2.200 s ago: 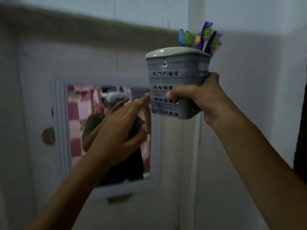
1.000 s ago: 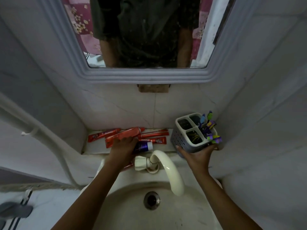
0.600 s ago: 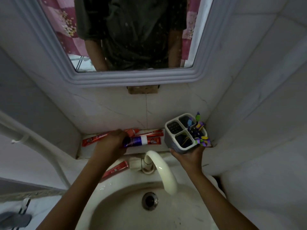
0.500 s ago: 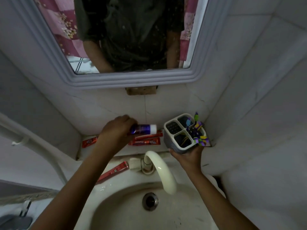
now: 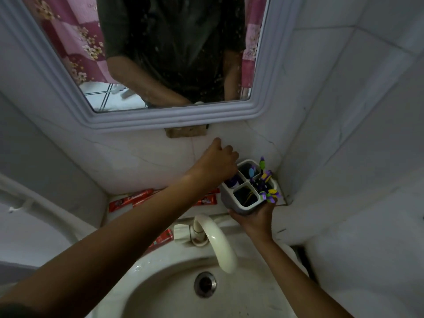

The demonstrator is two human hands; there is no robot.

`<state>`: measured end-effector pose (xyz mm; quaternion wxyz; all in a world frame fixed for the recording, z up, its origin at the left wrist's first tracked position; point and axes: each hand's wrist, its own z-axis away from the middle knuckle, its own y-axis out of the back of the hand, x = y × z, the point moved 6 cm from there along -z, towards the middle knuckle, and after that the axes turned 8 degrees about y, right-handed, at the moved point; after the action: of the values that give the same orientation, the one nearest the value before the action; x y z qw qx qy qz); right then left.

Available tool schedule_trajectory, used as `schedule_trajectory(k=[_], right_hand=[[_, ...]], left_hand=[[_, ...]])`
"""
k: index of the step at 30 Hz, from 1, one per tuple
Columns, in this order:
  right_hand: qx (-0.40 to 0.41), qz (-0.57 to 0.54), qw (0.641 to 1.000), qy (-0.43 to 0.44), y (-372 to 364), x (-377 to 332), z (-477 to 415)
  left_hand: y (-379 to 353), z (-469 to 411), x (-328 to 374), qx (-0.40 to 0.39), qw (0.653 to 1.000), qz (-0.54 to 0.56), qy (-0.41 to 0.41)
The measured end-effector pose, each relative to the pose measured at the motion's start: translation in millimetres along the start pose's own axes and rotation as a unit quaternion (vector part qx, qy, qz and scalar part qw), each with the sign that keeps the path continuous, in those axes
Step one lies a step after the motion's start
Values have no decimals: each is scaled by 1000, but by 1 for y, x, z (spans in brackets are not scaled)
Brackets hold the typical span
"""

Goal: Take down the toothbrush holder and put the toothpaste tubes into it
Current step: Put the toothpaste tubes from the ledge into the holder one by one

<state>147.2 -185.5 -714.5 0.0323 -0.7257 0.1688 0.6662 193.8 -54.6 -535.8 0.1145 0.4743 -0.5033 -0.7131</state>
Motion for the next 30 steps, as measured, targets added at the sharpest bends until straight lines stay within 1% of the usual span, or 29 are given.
schedule_trajectory(k=[3,5,6,8,10,11,12,14,15,16,18,21,24,26,30], right_hand=[[-1,5,1000,-3,0,3,0],[-10,12,1000,-11,-1,1,0],[-13,13,1000,-4,-1,1,0],[-12,-4,1000,26,-3,-5,-2],[-8,-8,999,51,-2,-8,-3],[-8,-10,998,54,-2,-8,-3],[-7,-11,999,51,-1,-6,-3],[-10,-7,999,43,-1,-2,-3],[-13,-1,999,43,0,-2,-3],[-14,1,999,43,-1,-2,-2],[-17,0,999,44,-3,-3,-2],[-18,-8,999,43,-7,-3,-3],[-18,0,999,35,-8,1,-3],[-19,1,999,32,-8,3,-4],[-17,10,999,24,-5,7,-4]], left_hand=[[-11,-10,12,41,996,-25,-79],[-18,-8,12,91,990,-21,-103],[-19,-5,9,118,988,-4,-98],[-16,9,-3,174,980,75,-63],[-22,29,-18,182,970,160,1],[-30,41,-26,165,963,207,56],[-42,54,-35,134,947,265,118],[-74,80,-44,43,901,365,229],[-90,91,-40,-10,890,381,251],[-106,99,-33,-54,888,381,251],[-128,105,-17,-99,887,386,234],[-148,98,1,-97,889,384,229],[-159,87,13,-113,910,343,205],[-162,80,20,-134,919,327,177],[-169,75,21,-184,919,307,166]])
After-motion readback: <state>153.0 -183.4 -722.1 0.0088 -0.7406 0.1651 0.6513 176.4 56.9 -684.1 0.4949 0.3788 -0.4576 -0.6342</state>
